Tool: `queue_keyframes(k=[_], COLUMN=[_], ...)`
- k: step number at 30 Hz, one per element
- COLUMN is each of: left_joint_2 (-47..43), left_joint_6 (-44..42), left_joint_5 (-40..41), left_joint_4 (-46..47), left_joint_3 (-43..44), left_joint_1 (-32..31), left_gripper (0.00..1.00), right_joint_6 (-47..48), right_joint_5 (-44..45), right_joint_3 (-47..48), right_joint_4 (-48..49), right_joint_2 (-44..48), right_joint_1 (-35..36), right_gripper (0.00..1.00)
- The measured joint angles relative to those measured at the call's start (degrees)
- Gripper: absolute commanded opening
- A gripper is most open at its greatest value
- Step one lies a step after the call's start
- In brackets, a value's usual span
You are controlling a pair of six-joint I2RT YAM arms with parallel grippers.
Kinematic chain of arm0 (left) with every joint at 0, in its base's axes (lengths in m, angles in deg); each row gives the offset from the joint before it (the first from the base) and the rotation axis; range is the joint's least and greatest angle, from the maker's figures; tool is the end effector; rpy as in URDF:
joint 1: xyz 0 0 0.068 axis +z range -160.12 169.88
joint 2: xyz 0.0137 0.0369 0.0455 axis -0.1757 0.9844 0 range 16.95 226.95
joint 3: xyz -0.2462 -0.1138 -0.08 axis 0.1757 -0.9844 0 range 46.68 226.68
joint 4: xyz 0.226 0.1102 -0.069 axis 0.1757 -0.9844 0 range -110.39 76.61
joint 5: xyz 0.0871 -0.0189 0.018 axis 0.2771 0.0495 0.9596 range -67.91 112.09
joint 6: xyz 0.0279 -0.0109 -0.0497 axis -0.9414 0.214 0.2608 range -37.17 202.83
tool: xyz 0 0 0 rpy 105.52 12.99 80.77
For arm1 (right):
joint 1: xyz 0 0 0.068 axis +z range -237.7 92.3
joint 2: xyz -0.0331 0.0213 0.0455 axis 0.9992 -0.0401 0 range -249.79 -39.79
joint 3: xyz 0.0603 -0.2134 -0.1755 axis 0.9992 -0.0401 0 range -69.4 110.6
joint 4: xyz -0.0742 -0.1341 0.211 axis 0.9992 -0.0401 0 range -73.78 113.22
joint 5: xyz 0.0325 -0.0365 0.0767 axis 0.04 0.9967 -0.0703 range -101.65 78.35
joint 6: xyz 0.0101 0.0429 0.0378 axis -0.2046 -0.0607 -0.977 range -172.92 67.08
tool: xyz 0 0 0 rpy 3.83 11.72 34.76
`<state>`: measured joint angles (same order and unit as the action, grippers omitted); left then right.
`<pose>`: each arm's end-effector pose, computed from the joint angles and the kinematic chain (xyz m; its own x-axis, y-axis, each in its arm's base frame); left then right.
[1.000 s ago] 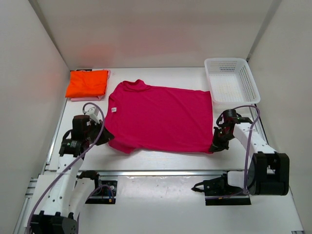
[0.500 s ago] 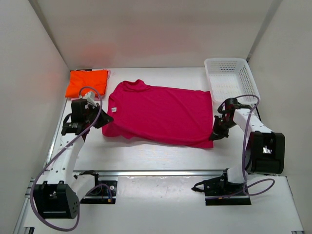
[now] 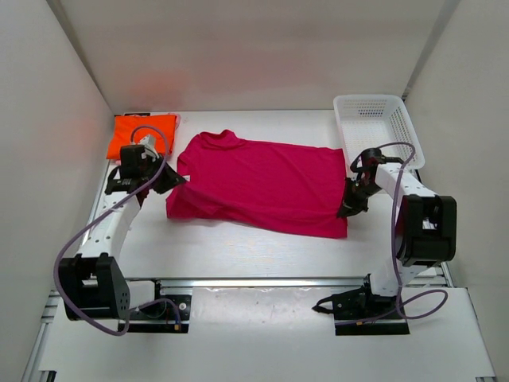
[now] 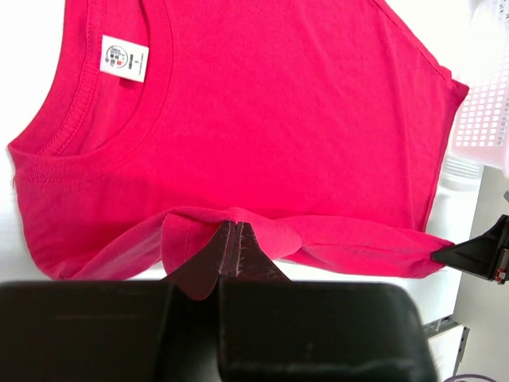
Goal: Fold and stack the t-shirts
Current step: Fold the flattened tshirt in 1/3 of the way
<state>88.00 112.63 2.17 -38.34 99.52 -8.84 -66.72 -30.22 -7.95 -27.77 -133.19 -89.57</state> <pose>0.2643 -0.0082 0.2762 -0.7066 -0.4831 -0.5170 -0.1426 0.8129 -0.5647 0.2895 0.0038 0.1963 -0.9652 0.2577 -0.0440 0.2286 0.9136 0.3362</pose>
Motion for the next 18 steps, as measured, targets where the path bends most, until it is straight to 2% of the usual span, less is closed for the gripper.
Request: queue_keyframes(k=[18], left_joint_2=[8.8], left_joint_6=[1.4], left_joint_5=[0.7], left_joint_4=[3.9], left_joint_3=[4.4], left_joint_1=[-0.3], left_gripper=[0.0], right_joint_6=[1.2], right_joint_5=[-0.6], right_joint_3=[7.1], right_joint_4=[0.2], right_joint_2=[-6.8], right_joint_1=[-1.3], right_gripper=[0.0])
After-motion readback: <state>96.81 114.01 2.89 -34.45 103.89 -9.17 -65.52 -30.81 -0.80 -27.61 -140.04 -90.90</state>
